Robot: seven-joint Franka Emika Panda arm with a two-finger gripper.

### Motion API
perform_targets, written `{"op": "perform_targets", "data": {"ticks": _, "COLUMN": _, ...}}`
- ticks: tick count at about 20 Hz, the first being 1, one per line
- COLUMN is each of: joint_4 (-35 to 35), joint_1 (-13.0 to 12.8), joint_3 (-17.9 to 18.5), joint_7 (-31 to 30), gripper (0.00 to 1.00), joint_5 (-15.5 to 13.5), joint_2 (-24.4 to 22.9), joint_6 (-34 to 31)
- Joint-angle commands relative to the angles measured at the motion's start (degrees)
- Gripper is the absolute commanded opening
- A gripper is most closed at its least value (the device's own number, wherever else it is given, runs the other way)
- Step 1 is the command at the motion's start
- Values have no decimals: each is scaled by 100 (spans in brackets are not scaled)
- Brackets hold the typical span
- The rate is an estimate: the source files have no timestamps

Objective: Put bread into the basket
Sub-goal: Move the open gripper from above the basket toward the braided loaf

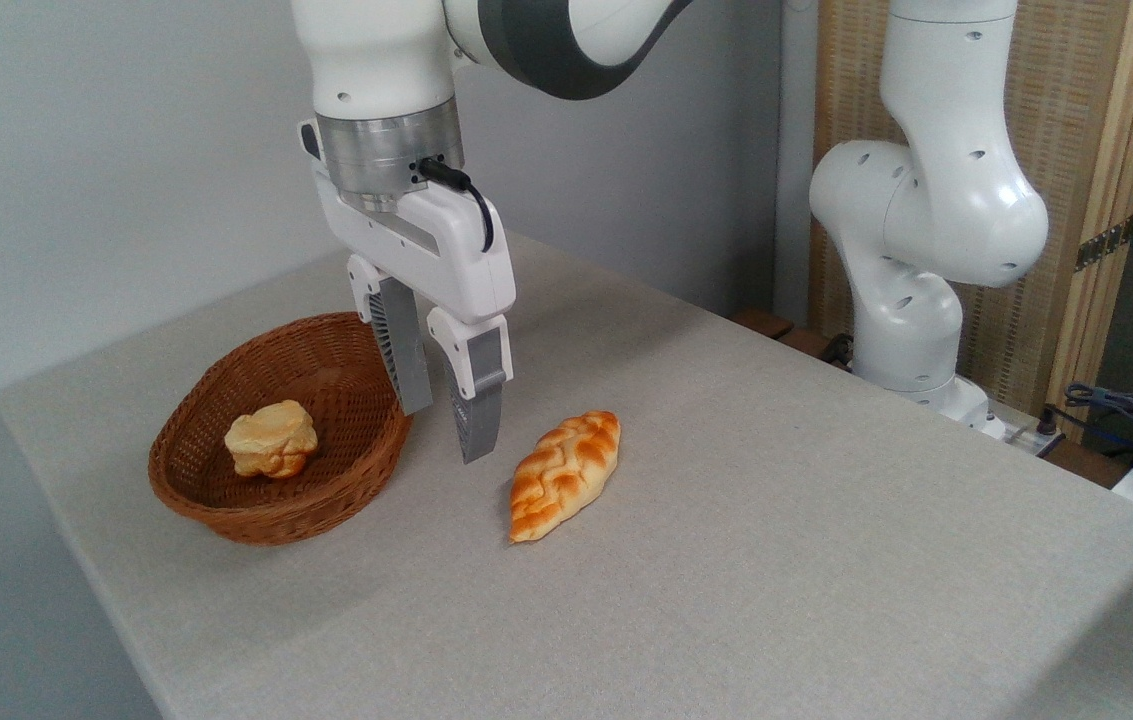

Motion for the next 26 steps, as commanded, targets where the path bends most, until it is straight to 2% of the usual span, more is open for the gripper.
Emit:
{"op": "perform_targets", "data": {"ticks": 1, "joint_4": 103, "joint_1": -50, "joint_3": 55, "joint_7": 34, "gripper": 100, "joint_5": -73, "joint_2": -37, "joint_6": -91}}
{"op": "perform_targets", "data": {"ticks": 15, "joint_4": -10, "joint_1": -129, "joint_3": -6, "joint_7": -1, "gripper": 100, "joint_5": -143, "joint_2": -2, "joint_6": -126}}
{"op": "perform_targets", "data": {"ticks": 17, "joint_4": -202, "joint_1": -173, "joint_3": -15, "joint_7": -62, "gripper": 100, "joint_5": -143, "joint_2": -46, "joint_6": -179}}
{"op": "perform_targets", "data": {"ticks": 19, "joint_4": -440, "joint_1": -340, "joint_3": -6, "joint_7": -229, "gripper": 100, "joint_5": -143, "joint_2": -116, "joint_6": -170}}
{"op": "perform_targets", "data": {"ticks": 26, "joint_4": -1433, "joint_1": -376, "joint_3": -6, "joint_7": -291, "gripper": 100, "joint_5": -143, "joint_2": -626, "joint_6": -135}}
